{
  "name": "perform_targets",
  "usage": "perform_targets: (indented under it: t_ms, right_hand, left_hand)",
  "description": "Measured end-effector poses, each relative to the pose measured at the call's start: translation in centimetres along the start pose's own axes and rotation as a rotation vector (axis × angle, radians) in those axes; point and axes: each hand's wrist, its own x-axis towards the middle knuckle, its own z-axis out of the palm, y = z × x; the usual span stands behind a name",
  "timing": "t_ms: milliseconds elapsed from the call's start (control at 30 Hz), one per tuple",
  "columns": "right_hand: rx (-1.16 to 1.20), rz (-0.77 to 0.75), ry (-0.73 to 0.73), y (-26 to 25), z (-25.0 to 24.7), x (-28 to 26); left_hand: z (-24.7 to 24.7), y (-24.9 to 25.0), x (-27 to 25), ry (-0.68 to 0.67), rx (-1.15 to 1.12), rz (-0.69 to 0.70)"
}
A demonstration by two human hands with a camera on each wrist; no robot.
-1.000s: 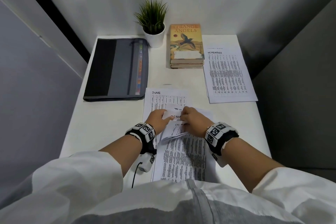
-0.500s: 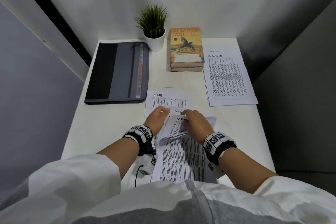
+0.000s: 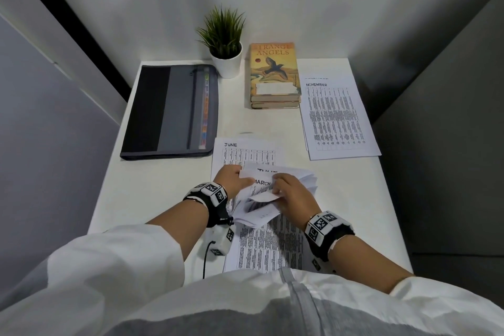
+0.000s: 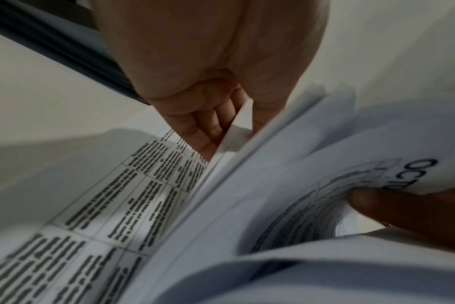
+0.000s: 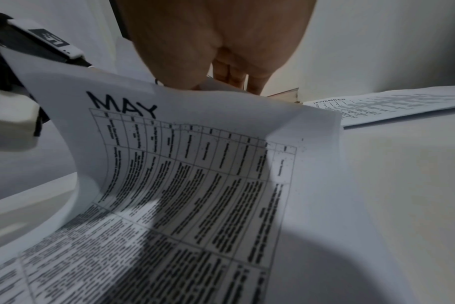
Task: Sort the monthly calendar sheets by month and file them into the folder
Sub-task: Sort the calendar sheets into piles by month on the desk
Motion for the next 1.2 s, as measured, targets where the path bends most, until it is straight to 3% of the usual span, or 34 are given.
perform_targets:
  t_ms: [267, 533, 767, 1000, 1200]
  right_hand:
    - [0.029, -0.008, 0.006, -0.5, -0.23, -0.21]
    - [0.024, 0.002, 0.003, -0.46, -0.08, -0.21]
    - [0.009, 0.016, 0.017, -0.22, -0.1, -0.12]
    - [0.014, -0.02, 0.023, -0.32, -0.04, 0.24]
    - [0.028, 0.006, 0.029, -0.18, 0.05, -0.02]
  left_hand:
    - [-0.03, 0.02, 0.4, 0.026, 0.084, 0.013]
    - [0.28, -0.43, 0.29, -0.011, -0.1, -0.011]
    - [-0.16, -0.48, 0.66, 0.033, 0.0, -0.032]
    - [0.42, -0.45, 0.38, 0.01, -0.138, -0.002]
    - [-0.16, -0.22, 0.58, 0.037, 0.039, -0.019]
